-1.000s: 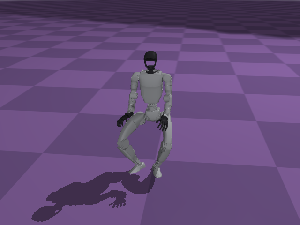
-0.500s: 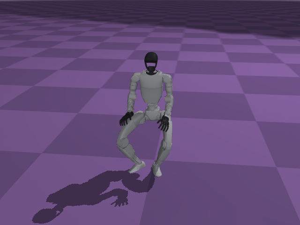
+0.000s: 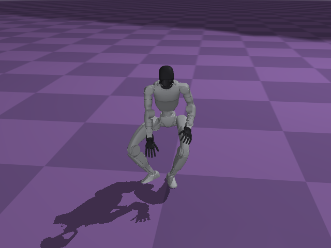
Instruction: Upper body actions
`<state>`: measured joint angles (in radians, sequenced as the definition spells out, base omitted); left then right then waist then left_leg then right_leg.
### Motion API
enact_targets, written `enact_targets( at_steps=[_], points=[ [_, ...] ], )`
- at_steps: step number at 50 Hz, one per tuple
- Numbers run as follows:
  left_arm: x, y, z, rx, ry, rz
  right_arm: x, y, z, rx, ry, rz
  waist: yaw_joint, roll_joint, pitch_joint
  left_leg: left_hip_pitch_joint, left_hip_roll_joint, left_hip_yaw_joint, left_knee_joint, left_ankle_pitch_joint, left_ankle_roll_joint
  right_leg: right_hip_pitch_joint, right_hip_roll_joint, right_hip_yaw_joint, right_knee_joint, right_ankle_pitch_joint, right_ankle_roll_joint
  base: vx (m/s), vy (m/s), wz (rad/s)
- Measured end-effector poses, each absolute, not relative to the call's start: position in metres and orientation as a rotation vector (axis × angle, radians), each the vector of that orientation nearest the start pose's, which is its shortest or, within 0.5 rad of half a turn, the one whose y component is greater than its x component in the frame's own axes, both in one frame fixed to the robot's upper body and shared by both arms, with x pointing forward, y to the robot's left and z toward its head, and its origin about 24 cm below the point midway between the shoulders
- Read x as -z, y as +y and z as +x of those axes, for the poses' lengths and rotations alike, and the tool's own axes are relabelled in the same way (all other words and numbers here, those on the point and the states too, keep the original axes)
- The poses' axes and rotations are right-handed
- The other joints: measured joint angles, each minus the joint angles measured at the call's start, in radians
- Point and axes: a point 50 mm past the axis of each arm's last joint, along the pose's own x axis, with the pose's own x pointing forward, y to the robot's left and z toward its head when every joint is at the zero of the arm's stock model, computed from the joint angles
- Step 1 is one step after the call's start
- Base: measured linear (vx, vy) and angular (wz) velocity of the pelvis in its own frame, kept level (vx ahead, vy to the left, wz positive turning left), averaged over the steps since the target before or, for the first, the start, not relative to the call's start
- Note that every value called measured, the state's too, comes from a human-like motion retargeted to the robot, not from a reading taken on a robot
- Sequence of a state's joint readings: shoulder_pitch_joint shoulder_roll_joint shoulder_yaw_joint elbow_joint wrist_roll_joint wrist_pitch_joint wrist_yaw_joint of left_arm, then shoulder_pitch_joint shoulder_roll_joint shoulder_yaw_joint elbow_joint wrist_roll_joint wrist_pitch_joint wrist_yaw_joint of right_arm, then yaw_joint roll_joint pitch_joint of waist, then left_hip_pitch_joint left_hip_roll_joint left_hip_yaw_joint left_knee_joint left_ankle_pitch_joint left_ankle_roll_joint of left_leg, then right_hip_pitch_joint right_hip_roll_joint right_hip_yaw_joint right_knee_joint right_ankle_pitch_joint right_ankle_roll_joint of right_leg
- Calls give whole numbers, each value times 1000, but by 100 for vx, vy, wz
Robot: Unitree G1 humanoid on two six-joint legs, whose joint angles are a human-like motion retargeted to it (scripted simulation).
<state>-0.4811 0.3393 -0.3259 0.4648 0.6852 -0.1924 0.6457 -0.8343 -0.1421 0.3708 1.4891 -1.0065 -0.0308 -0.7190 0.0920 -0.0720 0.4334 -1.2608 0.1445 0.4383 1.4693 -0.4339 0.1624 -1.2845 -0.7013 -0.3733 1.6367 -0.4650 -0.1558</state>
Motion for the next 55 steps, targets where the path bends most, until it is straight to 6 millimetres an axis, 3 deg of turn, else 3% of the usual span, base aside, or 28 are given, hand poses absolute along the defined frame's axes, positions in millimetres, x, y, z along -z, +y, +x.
enact_targets(
  at_steps=[3,11,28,45,55],
  points=[
    [-121,138,331,-203,-668,983,-10,-165,348,97,-16,-1619,18,24,52,-28,-16,1,-7,5,1,-26,-10,4,-1,1,7,-23,-2,28],
    [-156,124,327,-192,-828,900,-8,-208,332,328,116,-1696,70,93,84,-138,-45,0,-33,27,-2,-127,-27,-4,-13,18,9,-10,-2,22],
    [-192,118,304,-234,-1018,759,-16,-263,320,483,242,-1780,109,187,87,-293,-87,-5,-74,52,-1,-266,-33,-10,-36,27,13,-5,-2,10],
    [-195,114,299,-226,-1040,741,-5,-275,311,399,395,-1789,121,222,87,-306,-102,-13,-78,59,-9,-278,-33,-8,-36,22,15,0,0,0],
    [-198,114,306,-220,-1022,771,2,-269,315,246,526,-1703,117,208,87,-294,-96,-19,-77,66,-9,-270,-24,-7,-39,29,9,0,0,0]
  ],
)
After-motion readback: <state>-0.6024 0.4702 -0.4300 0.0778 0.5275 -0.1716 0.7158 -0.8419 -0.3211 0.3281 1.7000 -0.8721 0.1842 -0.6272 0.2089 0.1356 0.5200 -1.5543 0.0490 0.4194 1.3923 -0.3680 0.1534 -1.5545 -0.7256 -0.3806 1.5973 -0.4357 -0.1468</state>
